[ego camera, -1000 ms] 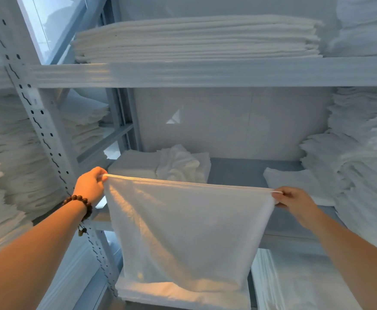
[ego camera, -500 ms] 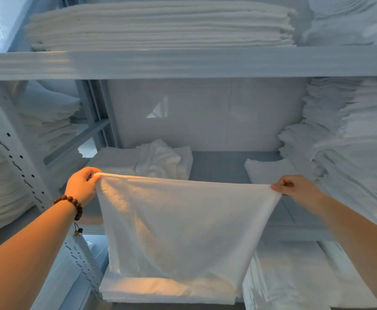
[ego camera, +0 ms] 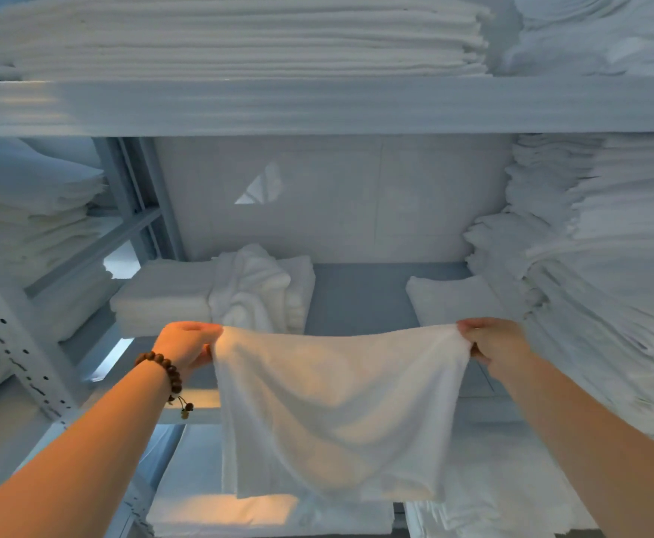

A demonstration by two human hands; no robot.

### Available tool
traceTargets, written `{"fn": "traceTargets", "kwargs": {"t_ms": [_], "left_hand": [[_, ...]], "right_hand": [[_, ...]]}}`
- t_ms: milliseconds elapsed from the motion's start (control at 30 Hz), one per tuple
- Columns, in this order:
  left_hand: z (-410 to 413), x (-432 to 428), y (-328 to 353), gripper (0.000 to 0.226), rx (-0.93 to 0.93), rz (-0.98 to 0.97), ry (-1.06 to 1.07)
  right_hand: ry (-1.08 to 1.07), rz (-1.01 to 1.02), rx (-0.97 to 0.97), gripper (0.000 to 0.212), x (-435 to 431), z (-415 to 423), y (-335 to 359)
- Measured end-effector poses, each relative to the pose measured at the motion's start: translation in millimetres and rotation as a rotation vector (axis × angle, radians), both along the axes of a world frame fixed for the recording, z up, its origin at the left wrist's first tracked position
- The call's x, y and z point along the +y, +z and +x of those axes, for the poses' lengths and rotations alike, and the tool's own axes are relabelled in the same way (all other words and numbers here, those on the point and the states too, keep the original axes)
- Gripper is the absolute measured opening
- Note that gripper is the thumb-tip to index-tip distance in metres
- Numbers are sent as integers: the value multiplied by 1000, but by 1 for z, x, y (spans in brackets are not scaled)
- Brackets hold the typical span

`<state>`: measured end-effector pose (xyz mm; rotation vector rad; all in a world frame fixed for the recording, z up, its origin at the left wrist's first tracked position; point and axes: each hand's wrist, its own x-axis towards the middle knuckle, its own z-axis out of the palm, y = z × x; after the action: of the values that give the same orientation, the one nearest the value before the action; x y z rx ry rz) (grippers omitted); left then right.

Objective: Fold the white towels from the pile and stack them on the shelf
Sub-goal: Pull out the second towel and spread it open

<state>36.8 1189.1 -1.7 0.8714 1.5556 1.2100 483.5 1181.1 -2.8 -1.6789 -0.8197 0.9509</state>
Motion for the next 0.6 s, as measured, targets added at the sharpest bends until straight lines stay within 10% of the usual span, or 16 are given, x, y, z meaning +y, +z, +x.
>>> {"fn": "traceTargets", "kwargs": {"t_ms": [600], "left_hand": [[152, -46, 65, 9, 672, 483, -485]], "right_hand": [[347, 62, 139, 14, -47, -153, 71]]}}
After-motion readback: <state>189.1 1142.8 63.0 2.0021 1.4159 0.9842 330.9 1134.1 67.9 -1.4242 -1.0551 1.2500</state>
